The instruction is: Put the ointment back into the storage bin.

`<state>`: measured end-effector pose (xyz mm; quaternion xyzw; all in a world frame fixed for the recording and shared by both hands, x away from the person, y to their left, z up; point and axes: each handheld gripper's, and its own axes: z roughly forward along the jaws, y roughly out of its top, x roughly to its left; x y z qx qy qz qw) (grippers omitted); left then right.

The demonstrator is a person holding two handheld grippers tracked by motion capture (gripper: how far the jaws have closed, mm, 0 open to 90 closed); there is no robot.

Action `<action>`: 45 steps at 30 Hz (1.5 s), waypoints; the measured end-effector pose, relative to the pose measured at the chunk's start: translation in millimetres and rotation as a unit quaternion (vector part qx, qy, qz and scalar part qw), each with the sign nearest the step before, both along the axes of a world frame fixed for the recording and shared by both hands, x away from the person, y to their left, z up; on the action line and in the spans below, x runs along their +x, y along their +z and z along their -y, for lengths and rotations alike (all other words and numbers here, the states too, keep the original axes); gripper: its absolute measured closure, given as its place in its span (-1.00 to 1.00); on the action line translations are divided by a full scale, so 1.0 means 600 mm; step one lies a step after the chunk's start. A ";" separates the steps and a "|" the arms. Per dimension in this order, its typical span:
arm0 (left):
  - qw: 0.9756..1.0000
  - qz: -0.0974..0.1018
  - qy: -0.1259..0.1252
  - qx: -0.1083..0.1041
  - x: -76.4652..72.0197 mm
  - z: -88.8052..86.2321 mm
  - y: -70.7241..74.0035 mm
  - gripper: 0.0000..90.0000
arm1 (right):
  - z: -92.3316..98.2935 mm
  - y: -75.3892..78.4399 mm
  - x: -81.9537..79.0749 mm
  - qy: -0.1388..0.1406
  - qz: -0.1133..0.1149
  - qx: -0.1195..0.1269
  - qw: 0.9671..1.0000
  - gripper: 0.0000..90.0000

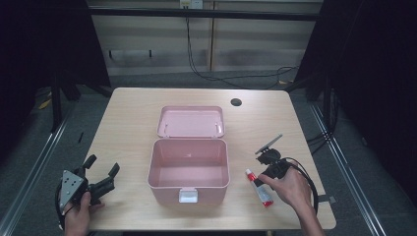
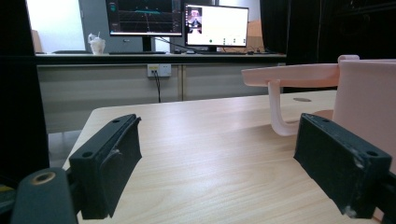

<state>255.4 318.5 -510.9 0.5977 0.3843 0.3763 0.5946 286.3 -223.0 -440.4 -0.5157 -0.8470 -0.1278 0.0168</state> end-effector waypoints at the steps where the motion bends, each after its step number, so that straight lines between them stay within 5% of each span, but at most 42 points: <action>1: 1.000 0.000 0.000 -0.001 0.000 0.000 0.000 -0.68 | -0.002 0.000 0.003 0.001 -0.004 -0.003 1.000 0.45; 23: 1.000 0.001 -0.003 -0.004 0.000 0.000 0.000 -0.69 | -0.037 -0.033 0.021 0.021 -0.043 -0.065 0.997 0.56; 45: 1.000 0.001 -0.004 -0.004 0.000 0.000 0.000 -0.69 | -0.050 -0.043 0.018 0.022 -0.037 -0.090 0.995 0.58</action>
